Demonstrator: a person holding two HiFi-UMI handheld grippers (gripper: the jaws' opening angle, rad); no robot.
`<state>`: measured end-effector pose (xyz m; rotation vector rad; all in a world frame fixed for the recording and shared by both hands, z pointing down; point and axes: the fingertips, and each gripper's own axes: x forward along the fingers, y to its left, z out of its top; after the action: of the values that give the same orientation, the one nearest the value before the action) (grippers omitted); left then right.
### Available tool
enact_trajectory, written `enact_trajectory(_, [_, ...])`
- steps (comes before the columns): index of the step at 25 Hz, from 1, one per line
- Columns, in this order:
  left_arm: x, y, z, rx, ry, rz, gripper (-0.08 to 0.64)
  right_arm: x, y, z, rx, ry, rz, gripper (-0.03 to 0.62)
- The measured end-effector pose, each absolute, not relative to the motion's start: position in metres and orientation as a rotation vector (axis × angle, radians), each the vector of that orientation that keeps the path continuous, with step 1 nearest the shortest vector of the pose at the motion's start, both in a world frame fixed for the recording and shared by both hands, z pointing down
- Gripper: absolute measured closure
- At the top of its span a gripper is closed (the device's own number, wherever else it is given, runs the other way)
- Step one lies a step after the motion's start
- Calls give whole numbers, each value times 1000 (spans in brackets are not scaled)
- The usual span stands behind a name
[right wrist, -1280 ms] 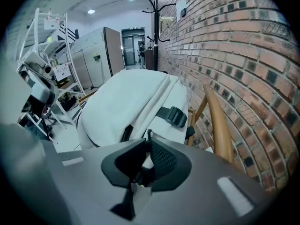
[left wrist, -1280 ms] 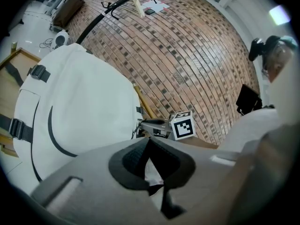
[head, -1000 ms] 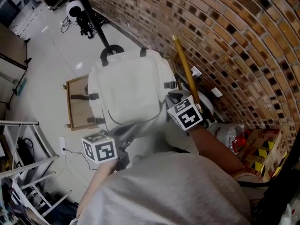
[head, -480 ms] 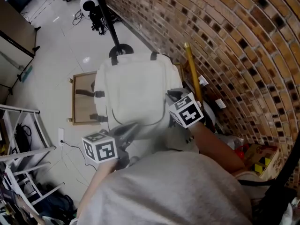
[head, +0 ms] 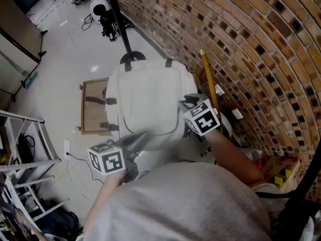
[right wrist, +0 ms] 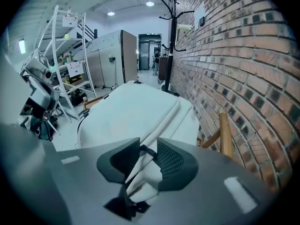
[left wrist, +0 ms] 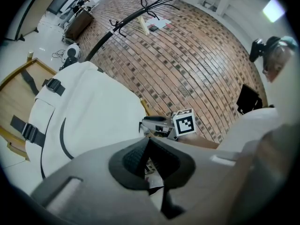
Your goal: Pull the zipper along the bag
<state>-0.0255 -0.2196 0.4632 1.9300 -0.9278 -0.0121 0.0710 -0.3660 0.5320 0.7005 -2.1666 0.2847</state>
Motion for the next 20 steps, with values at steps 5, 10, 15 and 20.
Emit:
enact_trajectory(5, [-37,-196,457,1966,-888,-14,560,70,-341,517,765,-2148,259,428])
enact_trajectory(10, [-47,-157,458,2014,-799,25,560,66,-279,514,820,-2134,303,428])
enact_trajectory(15, [-68,-96,473,2014,-703,77,560,41,-183,518,842,-2163,419,460])
enact_trajectory(20, [-74,-39,491,1994,-656,139,560,21,-85,530,715,-2159,510,577])
